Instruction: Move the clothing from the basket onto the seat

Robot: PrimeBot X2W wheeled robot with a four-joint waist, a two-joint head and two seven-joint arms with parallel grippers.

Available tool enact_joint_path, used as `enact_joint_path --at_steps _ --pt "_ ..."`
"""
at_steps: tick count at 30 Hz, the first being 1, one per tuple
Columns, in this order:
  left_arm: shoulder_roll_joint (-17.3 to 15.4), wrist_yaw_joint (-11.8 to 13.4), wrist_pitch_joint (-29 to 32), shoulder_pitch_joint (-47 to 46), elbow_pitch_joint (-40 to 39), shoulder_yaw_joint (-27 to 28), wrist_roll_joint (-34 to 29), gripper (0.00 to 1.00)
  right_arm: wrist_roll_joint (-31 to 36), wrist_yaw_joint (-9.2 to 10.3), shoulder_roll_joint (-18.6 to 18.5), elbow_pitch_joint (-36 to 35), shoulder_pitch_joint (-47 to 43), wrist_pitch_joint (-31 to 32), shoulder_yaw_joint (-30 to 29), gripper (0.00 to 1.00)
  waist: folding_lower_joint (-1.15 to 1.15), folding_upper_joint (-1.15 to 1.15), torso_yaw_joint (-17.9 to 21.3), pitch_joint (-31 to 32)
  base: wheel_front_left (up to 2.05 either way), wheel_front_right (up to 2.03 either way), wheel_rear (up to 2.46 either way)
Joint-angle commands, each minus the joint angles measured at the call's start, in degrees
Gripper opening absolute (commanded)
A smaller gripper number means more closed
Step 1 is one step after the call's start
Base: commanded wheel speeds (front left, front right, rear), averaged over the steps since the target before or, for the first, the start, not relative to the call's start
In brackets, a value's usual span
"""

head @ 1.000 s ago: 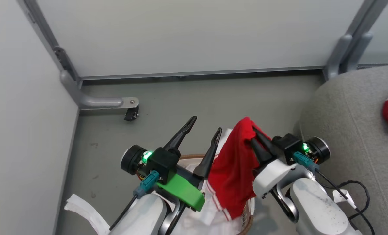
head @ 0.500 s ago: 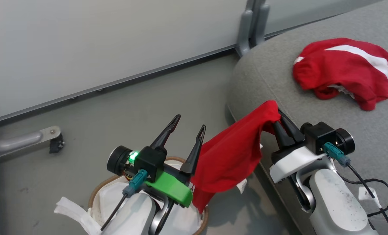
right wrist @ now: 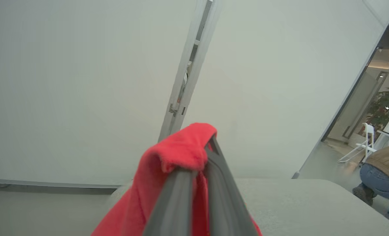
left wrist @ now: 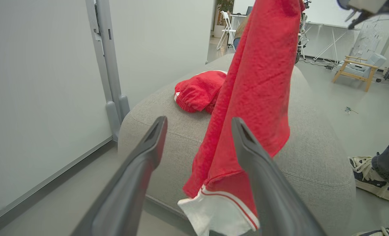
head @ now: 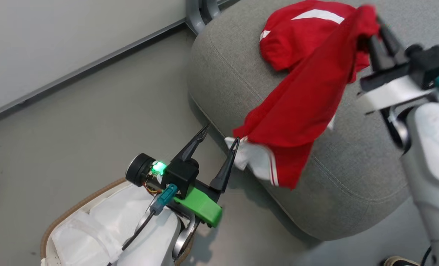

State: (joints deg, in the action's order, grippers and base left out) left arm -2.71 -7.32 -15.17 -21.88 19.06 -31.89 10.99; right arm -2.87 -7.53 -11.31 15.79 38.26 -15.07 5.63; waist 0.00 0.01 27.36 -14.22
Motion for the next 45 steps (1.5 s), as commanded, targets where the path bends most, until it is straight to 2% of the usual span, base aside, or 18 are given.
enact_joint_path --at_steps 1,9,13,15,18,22,28,35,36,37,38,45 --pt "-0.5 -0.2 0.0 -1.5 0.5 -0.5 -0.2 1.0 0.8 0.09 -2.5 -0.2 3.8 -0.1 -1.3 0.0 0.0 -0.01 0.7 -5.1 0.0 0.0 0.0" --pt "-1.7 -0.2 0.0 -5.2 1.0 -2.3 0.0 1.0 5.5 0.08 -16.7 5.8 23.1 -0.1 -6.8 0.0 0.0 -0.01 -3.9 -11.3 0.0 0.0 0.0" --pt "-1.9 -0.2 0.0 -6.7 0.9 -2.7 -0.1 1.0 7.0 0.08 -21.2 10.0 30.0 -0.1 -9.2 0.0 0.0 -0.01 -6.6 -14.2 0.0 0.0 0.0" --pt "-2.1 -0.2 0.0 -7.4 0.9 -2.8 -0.3 1.0 7.7 0.09 -22.0 12.3 32.1 -0.1 -10.1 0.0 0.0 -0.01 -7.7 -15.6 0.0 0.0 0.0" --pt "-2.3 -0.2 0.1 -8.3 0.9 -2.8 -0.3 1.0 8.6 0.08 -21.8 15.8 33.6 -0.1 -11.8 0.0 0.0 -0.01 -9.2 -17.3 0.0 0.0 0.0" --pt "-2.0 -0.2 0.0 -9.5 0.9 -3.3 -0.3 1.0 10.3 0.08 -20.0 20.7 29.9 -0.1 -13.7 0.0 0.0 -0.01 -11.2 -19.1 0.0 0.0 0.0" --pt "-1.4 -0.2 0.0 -10.2 1.1 -2.8 0.0 1.0 11.1 0.09 -15.4 23.8 19.3 -0.1 -17.0 0.0 0.0 -0.01 -13.3 -19.6 0.0 0.0 0.0" --pt "-1.0 -0.2 0.0 -7.9 1.7 -1.7 0.5 1.0 11.5 0.09 -10.1 24.3 5.7 -0.1 -21.9 0.0 0.0 -0.01 -13.6 -16.7 0.0 0.0 0.0" --pt "-1.0 -0.2 0.0 -7.7 1.8 -1.4 0.6 1.0 11.5 0.09 -9.3 23.9 3.9 -0.1 -22.6 0.28 0.0 -0.01 -13.5 -16.1 0.0 0.0 0.0" --pt "-1.0 -0.2 0.0 -7.5 1.8 -1.1 0.5 1.0 11.6 0.09 -8.6 23.5 2.6 -0.1 -23.1 0.91 0.0 -0.01 -13.5 -15.6 0.0 0.0 0.0" --pt "-0.9 -0.2 0.0 -7.2 1.8 -0.5 0.5 1.0 11.4 0.08 -7.9 23.1 0.9 -0.1 -24.0 1.0 0.0 -0.01 -13.5 -14.9 0.0 0.0 0.0" --pt "-0.6 -0.2 0.0 -3.4 1.5 3.5 1.0 1.0 11.3 0.09 -3.2 18.1 -8.7 -0.1 -27.0 1.0 0.0 -0.01 -14.4 -9.3 0.0 0.0 0.0"
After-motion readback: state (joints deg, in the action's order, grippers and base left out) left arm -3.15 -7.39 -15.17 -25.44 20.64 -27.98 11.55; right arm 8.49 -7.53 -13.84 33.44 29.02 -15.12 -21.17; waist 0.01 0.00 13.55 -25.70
